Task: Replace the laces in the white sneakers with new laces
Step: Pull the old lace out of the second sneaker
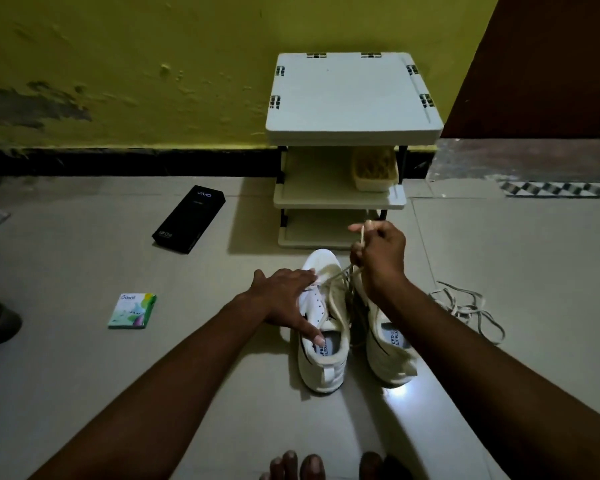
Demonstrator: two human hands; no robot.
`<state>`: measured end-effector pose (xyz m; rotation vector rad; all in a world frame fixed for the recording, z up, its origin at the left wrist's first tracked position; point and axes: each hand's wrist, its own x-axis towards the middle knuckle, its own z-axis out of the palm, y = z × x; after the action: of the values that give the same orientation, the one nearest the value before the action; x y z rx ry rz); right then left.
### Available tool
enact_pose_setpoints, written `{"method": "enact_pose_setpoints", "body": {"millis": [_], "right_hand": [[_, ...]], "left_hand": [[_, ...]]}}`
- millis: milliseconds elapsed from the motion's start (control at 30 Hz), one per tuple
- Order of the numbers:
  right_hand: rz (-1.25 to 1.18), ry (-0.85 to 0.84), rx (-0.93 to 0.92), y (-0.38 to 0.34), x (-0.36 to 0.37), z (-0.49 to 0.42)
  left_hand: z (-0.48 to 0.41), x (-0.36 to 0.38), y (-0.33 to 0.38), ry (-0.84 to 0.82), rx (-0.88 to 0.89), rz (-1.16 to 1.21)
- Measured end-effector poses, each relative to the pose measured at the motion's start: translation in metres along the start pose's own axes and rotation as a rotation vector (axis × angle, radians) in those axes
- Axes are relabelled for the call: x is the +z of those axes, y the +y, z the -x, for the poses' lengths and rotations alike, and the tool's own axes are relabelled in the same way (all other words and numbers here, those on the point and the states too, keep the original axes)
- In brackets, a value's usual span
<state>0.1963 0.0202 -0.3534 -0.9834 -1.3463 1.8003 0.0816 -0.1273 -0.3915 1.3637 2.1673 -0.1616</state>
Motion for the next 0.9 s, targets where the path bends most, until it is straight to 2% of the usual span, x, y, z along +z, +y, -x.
{"method": "enact_pose_setpoints", "body": {"millis": [33,100,133,200,267,300,367,433,500,633,767,833,900], "right_hand": [[0.243,-0.064,-0.140,0.002,-0.006,-0.006],[0.861,-0.390,-0.515,0.004,-0.020,-0.016],[1.125,-0.580,-0.596,0.004,-0.024,-0.019],[1.545,-0.840,-0.573,0.003,-0.026,-0.018],[1.736,-0.896,-0.729,0.004,-0.024,-0.016],[1.699,-0.862,-0.833,0.004,-0.023,-0.015],[1.479,-0.668,-0.958,0.005,-0.023,-0.014],[1.248,-0.393,-0.928,0.002,-0.023,-0.012],[1.085,-0.195,-0.775,0.000,-0.022,-0.011],[0.815,-0.004,-0.513,0.002,-0.024,-0.010],[0.275,0.225,-0.262,-0.014,-0.024,-0.013],[0.308,0.253,-0.319,-0.031,-0.029,-0.023],[0.615,0.128,-0.407,-0.039,-0.035,-0.027]], "left_hand": [[0.000,-0.001,0.000,0.001,0.000,0.002],[0.000,-0.002,0.001,0.005,0.003,-0.001],[0.000,-0.002,0.001,0.003,0.003,-0.005],[0.000,-0.001,0.002,-0.001,0.005,-0.014],[-0.001,0.000,0.002,-0.003,0.002,-0.004],[-0.001,0.000,0.002,-0.001,0.003,0.003],[0.000,0.000,0.001,0.002,0.008,0.008],[-0.001,-0.001,0.001,0.000,0.008,0.006],[-0.003,-0.001,0.000,0.004,0.001,0.006],[-0.005,0.002,-0.002,0.008,-0.002,0.009],[-0.005,0.005,-0.003,-0.011,-0.013,0.008],[-0.005,0.006,-0.004,-0.014,-0.022,0.029],[-0.005,0.006,-0.005,-0.017,-0.010,0.048]]}}
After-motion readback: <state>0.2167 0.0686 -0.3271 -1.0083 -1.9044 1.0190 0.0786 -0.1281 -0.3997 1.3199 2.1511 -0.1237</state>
